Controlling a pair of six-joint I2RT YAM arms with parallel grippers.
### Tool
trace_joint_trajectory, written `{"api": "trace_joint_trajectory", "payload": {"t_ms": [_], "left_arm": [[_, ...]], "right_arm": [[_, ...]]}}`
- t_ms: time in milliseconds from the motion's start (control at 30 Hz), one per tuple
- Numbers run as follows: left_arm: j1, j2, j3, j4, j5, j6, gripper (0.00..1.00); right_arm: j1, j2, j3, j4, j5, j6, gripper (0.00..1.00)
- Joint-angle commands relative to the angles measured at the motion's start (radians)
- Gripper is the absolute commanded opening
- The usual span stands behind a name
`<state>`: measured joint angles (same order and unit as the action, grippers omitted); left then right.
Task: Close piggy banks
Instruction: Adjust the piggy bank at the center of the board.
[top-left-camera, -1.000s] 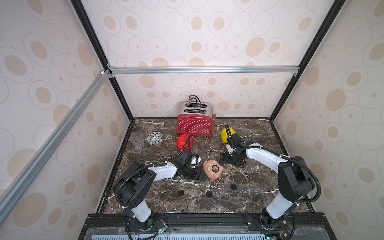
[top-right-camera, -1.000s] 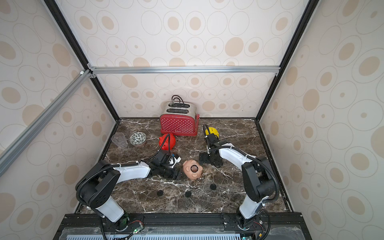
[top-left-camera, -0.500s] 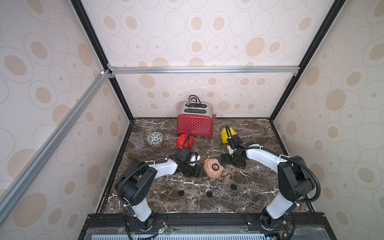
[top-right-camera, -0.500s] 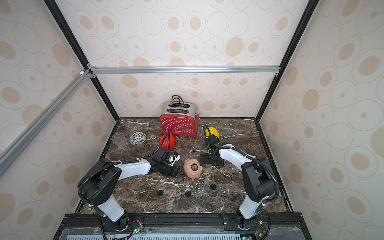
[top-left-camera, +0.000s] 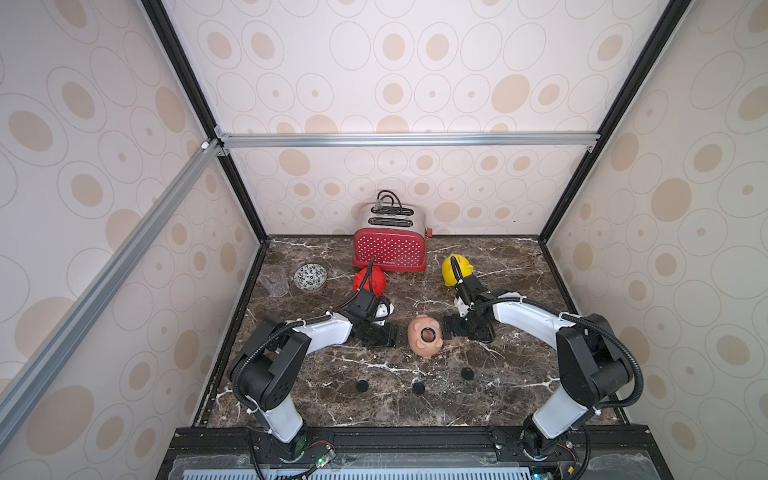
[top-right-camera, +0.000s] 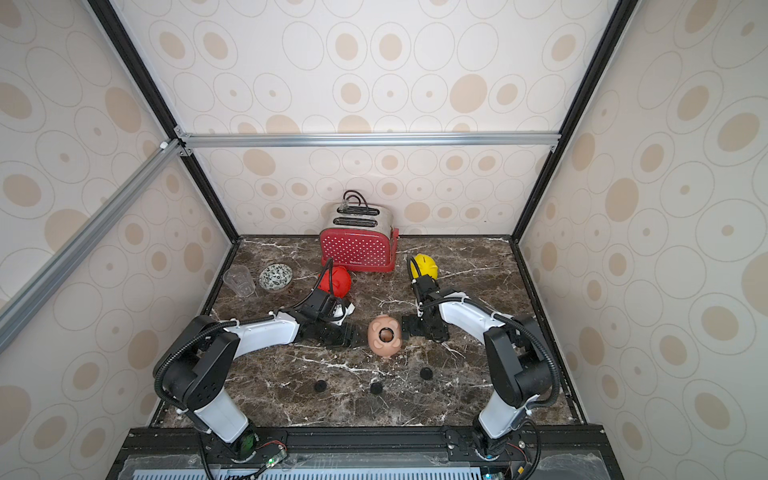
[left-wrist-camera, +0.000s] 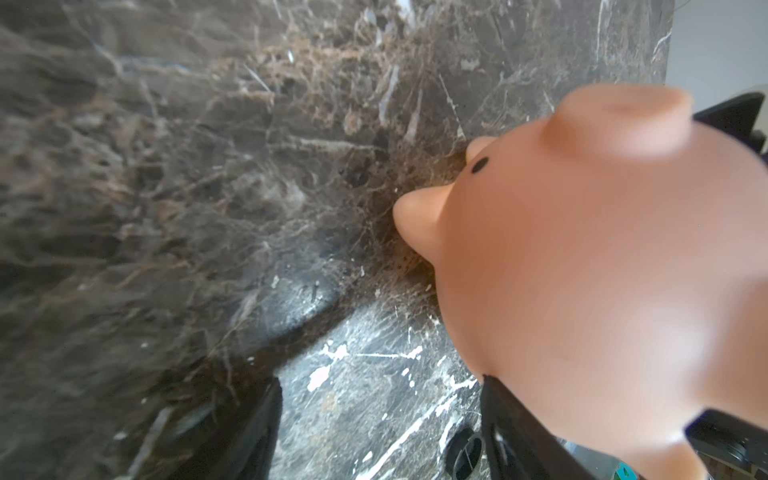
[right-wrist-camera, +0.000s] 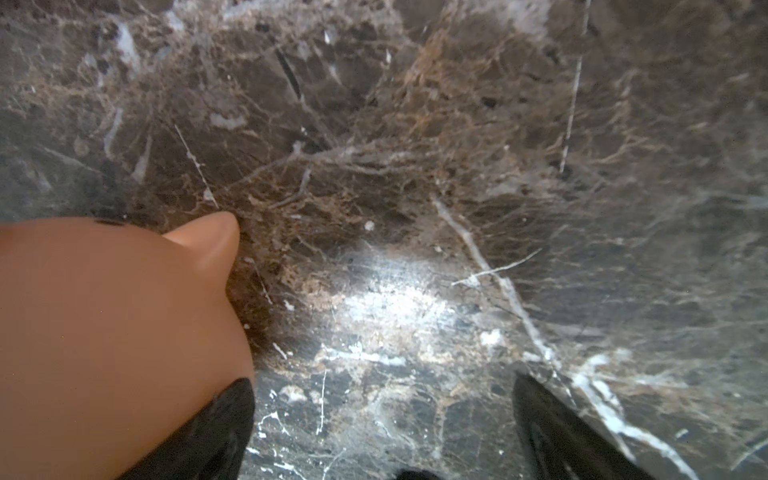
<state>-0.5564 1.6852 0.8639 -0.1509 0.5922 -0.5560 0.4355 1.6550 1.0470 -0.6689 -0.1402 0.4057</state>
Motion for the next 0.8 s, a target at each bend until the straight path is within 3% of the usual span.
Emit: {"api": "trace_joint_trajectory", "payload": {"t_ms": [0, 267, 767], "left_arm": [[0.001, 0.013, 0.039, -0.005, 0.003, 0.022, 0.75], [0.001, 0.016, 0.042, -0.011, -0.005, 0.03, 0.75], [0.013, -0.024, 0.027, -0.055, -0.057, 0.046, 0.78]], "right_arm": [[0.011, -0.031, -0.01, -0.008, -0.04, -0.002, 0.99], [0.012, -0.03, -0.016, 0.01, -0.072, 0.015, 0.99], [0.004, -0.041, -0.004, -0.015, 0.082, 0.028, 1.0]]}}
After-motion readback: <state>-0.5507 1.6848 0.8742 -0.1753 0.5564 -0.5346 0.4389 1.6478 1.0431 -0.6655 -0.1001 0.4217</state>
